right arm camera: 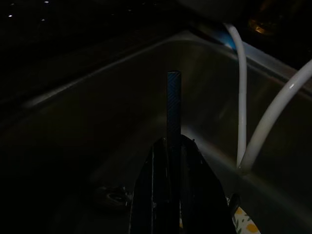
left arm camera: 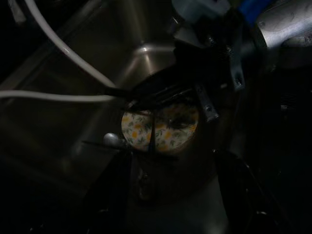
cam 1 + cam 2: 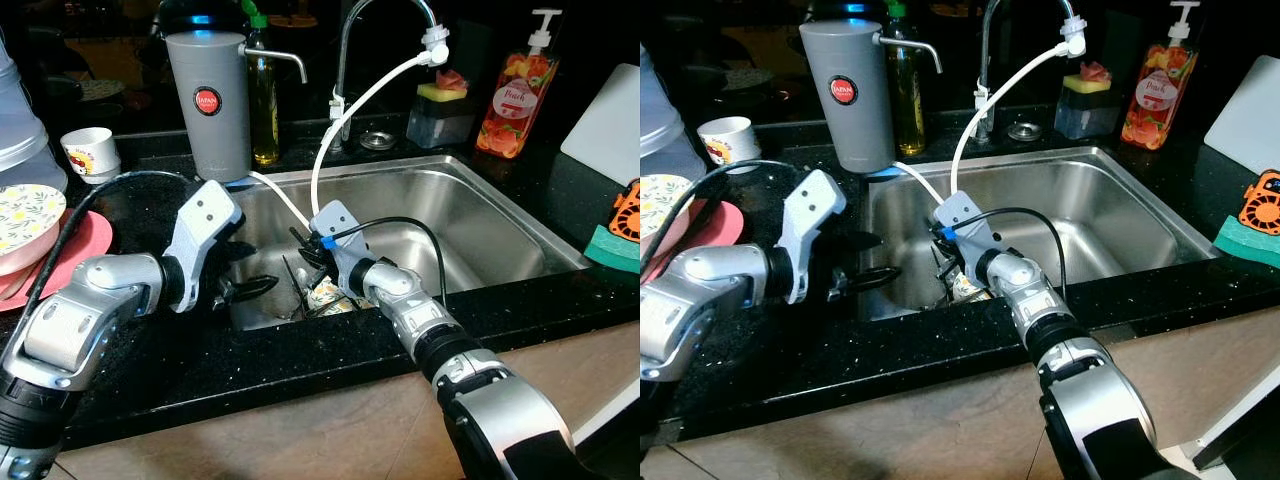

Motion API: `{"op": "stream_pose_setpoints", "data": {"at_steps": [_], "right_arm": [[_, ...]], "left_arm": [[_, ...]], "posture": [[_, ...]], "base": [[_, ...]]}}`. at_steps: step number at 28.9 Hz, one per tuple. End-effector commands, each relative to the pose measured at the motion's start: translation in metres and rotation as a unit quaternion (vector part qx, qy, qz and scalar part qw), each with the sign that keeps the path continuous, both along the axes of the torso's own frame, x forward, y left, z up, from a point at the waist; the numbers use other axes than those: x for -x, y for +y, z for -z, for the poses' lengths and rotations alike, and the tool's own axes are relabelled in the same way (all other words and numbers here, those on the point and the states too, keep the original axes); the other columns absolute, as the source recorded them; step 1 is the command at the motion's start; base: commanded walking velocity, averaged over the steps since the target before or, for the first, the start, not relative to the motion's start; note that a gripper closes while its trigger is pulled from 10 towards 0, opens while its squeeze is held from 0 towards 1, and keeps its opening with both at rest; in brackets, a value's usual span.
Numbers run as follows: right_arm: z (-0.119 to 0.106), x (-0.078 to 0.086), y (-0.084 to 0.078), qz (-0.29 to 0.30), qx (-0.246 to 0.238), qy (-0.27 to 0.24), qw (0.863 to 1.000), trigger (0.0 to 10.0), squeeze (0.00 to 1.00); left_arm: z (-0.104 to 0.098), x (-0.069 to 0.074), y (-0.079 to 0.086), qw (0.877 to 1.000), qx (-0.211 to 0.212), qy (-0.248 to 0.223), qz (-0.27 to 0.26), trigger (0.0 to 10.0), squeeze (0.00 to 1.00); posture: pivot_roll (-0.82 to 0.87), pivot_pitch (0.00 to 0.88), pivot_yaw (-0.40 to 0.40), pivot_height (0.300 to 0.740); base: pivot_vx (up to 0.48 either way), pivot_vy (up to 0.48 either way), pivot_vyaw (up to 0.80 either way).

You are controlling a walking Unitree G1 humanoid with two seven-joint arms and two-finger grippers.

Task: Kitchen organization

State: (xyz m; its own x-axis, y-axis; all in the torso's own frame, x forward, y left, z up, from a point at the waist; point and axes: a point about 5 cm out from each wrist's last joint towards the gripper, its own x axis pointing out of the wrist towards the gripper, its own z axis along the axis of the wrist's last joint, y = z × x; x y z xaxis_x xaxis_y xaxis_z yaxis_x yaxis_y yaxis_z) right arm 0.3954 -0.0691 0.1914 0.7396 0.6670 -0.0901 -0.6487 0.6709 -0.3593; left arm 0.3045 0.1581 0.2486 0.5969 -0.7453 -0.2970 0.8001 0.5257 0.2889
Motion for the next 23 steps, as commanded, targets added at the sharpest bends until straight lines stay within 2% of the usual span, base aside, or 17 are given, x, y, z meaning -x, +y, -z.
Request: {"op": "stream_pose_setpoints", "data": {"at_steps": [1,8,9,10,11,14,15,18,23], "right_arm": [[0.011,0.002,0.000,-0.003,0.014,0.027,1.000,10.0,0.00],[0.012,0.002,0.001,-0.008,0.016,0.031,0.999,10.0,0.00],[0.012,0.002,0.001,-0.011,0.016,0.032,0.999,10.0,0.12],[0.012,0.002,0.001,-0.012,0.015,0.033,0.999,10.0,0.72],[0.012,0.003,0.002,-0.014,0.014,0.033,0.999,10.0,1.00],[0.010,0.002,0.002,-0.010,0.013,0.024,1.000,10.0,1.00],[0.003,0.000,0.002,-0.003,-0.006,0.015,1.000,10.0,0.00],[-0.009,-0.003,0.002,0.005,-0.042,0.003,0.999,10.0,0.00],[-0.023,-0.006,0.000,0.013,-0.066,-0.014,0.998,10.0,0.00]], "left_arm": [[0.001,0.002,0.002,1.000,-0.021,-0.003,0.003,10.0,0.00],[0.000,0.000,0.002,1.000,-0.022,-0.006,-0.001,10.0,0.00],[0.000,0.000,0.002,1.000,-0.023,-0.007,-0.001,10.0,0.00],[-0.001,0.000,0.002,1.000,-0.023,-0.007,-0.002,10.0,0.00],[-0.001,0.000,0.002,1.000,-0.023,-0.008,-0.002,10.0,0.00],[-0.001,-0.001,0.003,1.000,-0.023,-0.009,-0.010,10.0,0.00],[-0.003,-0.004,0.005,0.999,-0.020,-0.017,-0.026,10.0,0.00],[-0.005,-0.007,0.007,0.999,-0.019,-0.028,-0.041,10.0,0.00],[-0.009,-0.013,0.010,0.997,-0.017,-0.045,-0.066,10.0,0.00]], "posture": [[0.01,0.039,0.007,0.740],[0.01,0.040,0.008,0.740],[0.01,0.040,0.008,0.740],[0.01,0.040,0.008,0.740],[0.01,0.040,0.008,0.740],[0.01,0.040,0.008,0.740],[0.02,0.048,0.009,0.740],[0.02,0.050,0.009,0.740],[0.02,0.053,0.010,0.740]], "base": [[0.000,0.000,0.00],[0.000,0.000,0.00],[0.000,0.000,0.00],[0.000,0.000,0.00],[0.000,0.000,0.00],[0.000,0.000,0.00],[0.000,0.000,0.00],[0.000,0.000,0.00],[0.000,0.000,0.00]]}}
